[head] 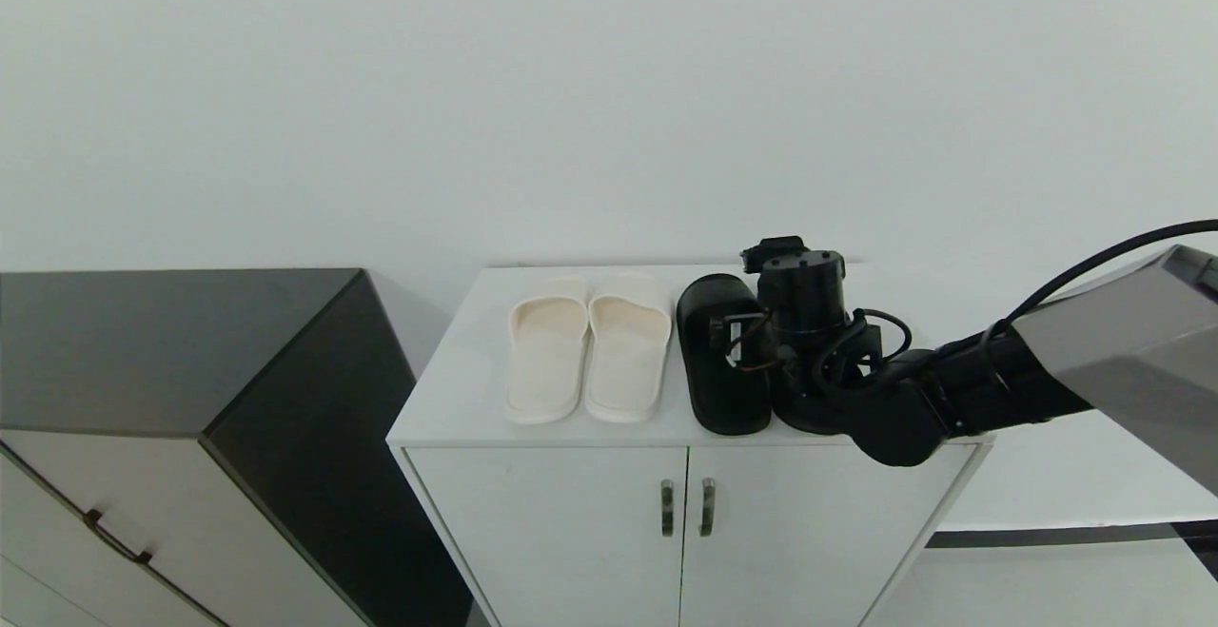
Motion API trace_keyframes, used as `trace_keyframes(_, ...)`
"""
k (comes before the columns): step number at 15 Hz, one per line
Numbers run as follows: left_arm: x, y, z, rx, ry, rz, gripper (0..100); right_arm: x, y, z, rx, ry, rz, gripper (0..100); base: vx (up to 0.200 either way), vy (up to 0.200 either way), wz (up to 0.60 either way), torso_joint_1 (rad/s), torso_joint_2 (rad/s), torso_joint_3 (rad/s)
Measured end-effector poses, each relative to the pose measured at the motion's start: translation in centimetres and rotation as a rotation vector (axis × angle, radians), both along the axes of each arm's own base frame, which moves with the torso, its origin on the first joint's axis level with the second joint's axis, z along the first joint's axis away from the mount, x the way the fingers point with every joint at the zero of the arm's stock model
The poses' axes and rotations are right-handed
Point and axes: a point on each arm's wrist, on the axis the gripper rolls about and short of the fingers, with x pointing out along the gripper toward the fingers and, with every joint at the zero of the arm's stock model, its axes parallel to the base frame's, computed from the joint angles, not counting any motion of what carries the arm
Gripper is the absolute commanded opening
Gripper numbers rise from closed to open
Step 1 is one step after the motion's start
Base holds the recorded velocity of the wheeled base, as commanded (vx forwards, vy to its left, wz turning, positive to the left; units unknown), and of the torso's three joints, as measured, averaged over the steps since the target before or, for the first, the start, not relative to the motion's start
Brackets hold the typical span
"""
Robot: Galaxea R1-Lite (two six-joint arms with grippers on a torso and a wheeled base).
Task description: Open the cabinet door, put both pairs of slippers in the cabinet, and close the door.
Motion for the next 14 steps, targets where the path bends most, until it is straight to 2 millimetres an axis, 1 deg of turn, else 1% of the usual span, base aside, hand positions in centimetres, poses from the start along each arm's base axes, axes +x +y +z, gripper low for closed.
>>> trace_keyframes(4, 0.0, 0.0, 0.0, -0.002, 0.0, 0.0, 0, 1.6, 0.4, -0.4, -0.006, -0.018, -0.015, 0, 0.0, 0.0, 0.0, 0.0, 0.0, 0.0)
trace_keyframes(7, 0.0, 0.0, 0.0, -0.003, -0.001, 0.0, 0, 2.0, 0.6, -0.4, -0.007, -0.026, -0.017, 0, 0.0, 0.0, 0.0, 0.0, 0.0, 0.0)
trace_keyframes(10, 0.0, 0.0, 0.0, -0.003, -0.001, 0.001, 0, 1.4, 0.3, 0.7, -0.026, -0.045, -0.051, 0, 0.0, 0.0, 0.0, 0.0, 0.0, 0.0)
trace_keyframes(12, 0.0, 0.0, 0.0, -0.003, -0.001, 0.002, 0, 0.4, -0.1, 1.7, -0.038, -0.055, -0.059, 0, 0.0, 0.0, 0.0, 0.0, 0.0, 0.0)
trace_keyframes(14, 0.0, 0.0, 0.0, -0.003, -0.001, 0.001, 0, -1.1, -0.6, 2.6, -0.039, -0.055, -0.048, 0, 0.0, 0.0, 0.0, 0.0, 0.0, 0.0)
